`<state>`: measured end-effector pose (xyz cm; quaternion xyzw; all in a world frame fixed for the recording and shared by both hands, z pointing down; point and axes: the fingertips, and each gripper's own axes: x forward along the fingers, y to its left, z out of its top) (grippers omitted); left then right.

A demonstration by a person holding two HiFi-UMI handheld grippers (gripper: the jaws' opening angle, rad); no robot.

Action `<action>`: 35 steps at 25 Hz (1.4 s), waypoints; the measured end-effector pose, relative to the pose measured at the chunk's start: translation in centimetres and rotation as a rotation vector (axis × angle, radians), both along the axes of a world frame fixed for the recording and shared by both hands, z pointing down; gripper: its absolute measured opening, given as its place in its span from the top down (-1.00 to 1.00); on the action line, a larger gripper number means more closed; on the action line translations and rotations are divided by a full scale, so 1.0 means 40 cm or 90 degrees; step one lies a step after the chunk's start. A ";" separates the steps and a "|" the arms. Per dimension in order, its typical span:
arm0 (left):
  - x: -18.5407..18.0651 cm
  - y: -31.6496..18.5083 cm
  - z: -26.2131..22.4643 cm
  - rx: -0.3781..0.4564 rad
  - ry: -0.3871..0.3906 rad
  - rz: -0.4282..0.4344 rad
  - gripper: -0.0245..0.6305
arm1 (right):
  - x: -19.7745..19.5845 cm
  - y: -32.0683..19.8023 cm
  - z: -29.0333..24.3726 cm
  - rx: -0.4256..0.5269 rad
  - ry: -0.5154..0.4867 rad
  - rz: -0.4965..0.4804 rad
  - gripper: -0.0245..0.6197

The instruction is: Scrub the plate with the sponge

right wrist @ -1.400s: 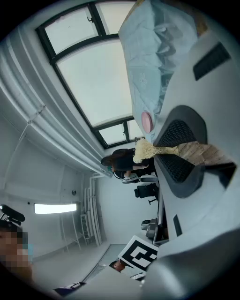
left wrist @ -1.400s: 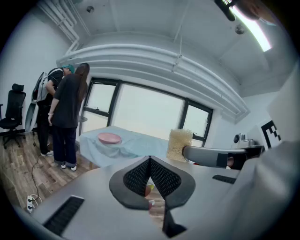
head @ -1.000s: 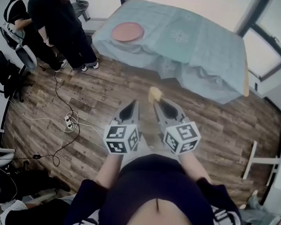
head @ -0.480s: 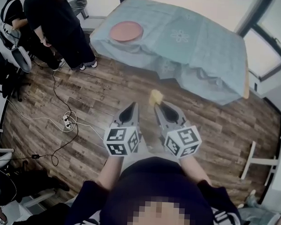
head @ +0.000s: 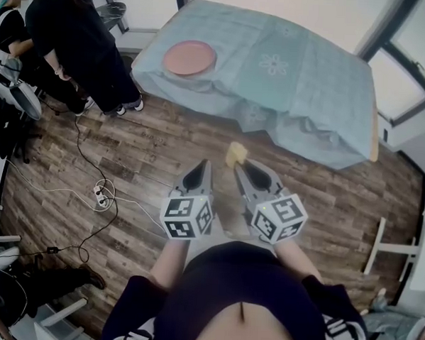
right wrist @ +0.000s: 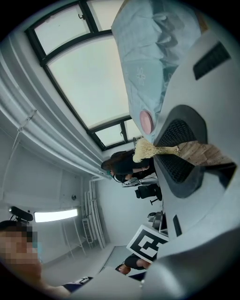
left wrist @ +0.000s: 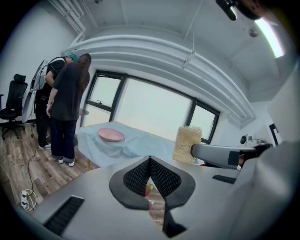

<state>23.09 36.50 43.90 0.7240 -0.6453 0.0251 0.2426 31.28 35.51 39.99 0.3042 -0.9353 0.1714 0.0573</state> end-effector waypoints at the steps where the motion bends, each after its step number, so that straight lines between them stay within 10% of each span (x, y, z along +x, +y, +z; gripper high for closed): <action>1: -0.009 -0.018 0.003 -0.001 0.001 0.003 0.92 | -0.011 -0.018 0.002 -0.001 0.001 0.001 0.75; 35: -0.537 -0.637 0.005 -0.031 0.001 0.081 0.92 | -0.536 -0.654 -0.037 0.006 0.011 0.068 0.75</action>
